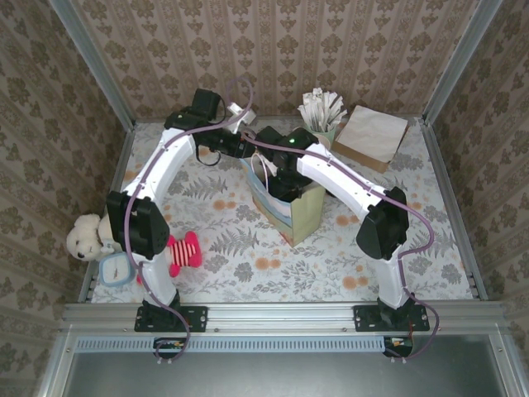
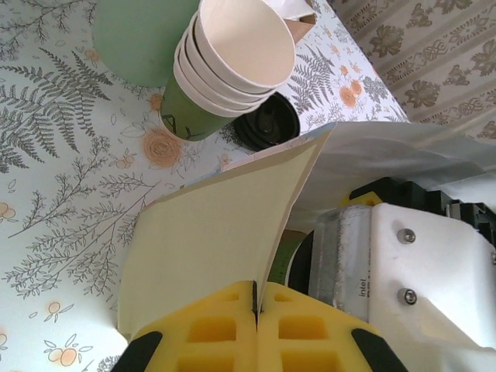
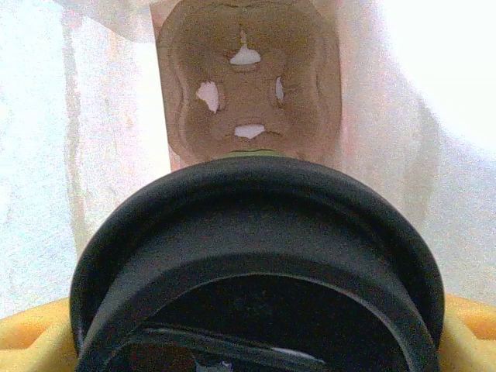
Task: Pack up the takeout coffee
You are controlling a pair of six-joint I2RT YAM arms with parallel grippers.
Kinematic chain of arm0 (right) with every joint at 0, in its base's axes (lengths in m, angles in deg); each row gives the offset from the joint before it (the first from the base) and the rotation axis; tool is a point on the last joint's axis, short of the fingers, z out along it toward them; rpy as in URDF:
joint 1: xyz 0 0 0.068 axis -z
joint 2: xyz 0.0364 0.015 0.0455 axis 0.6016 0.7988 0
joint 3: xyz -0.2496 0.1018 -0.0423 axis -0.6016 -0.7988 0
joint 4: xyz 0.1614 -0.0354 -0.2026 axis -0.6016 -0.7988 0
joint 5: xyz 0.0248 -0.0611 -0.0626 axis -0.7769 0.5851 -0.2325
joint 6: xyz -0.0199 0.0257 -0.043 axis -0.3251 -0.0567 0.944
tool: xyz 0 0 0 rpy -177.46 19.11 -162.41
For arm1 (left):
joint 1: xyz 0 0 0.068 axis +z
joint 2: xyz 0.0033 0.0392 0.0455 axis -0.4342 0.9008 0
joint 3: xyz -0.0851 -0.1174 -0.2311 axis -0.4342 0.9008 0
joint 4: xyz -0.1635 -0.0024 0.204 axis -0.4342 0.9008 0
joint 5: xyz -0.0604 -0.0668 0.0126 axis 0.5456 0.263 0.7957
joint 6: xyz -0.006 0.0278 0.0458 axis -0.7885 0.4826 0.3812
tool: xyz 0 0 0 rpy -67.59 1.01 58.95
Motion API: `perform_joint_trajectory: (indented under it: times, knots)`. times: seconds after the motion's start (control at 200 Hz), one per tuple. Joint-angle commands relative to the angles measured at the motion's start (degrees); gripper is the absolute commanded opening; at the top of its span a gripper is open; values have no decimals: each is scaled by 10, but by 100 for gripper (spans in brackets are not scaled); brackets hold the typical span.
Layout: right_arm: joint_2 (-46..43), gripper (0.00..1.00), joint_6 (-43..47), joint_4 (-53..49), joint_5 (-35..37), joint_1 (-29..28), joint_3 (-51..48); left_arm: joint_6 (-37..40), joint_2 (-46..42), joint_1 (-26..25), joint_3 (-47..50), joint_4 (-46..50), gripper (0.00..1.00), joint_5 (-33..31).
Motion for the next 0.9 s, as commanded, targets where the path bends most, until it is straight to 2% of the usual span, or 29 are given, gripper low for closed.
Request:
perform_joint_trajectory:
  times: [0.0, 0.51, 0.65, 0.895]
  knots:
    - [18, 59, 11, -3, 14, 4, 12, -7, -12, -1, 20, -25, 0, -15]
    - [16, 58, 33, 12, 6, 6, 15, -6, -6, -4, 3, -3, 0, -24]
    - [22, 58, 36, 12, -4, 9, 20, -9, 1, 4, -8, 7, 0, 9]
    - [23, 59, 27, -6, -27, 10, 38, -8, -13, 4, 3, 5, 0, 28]
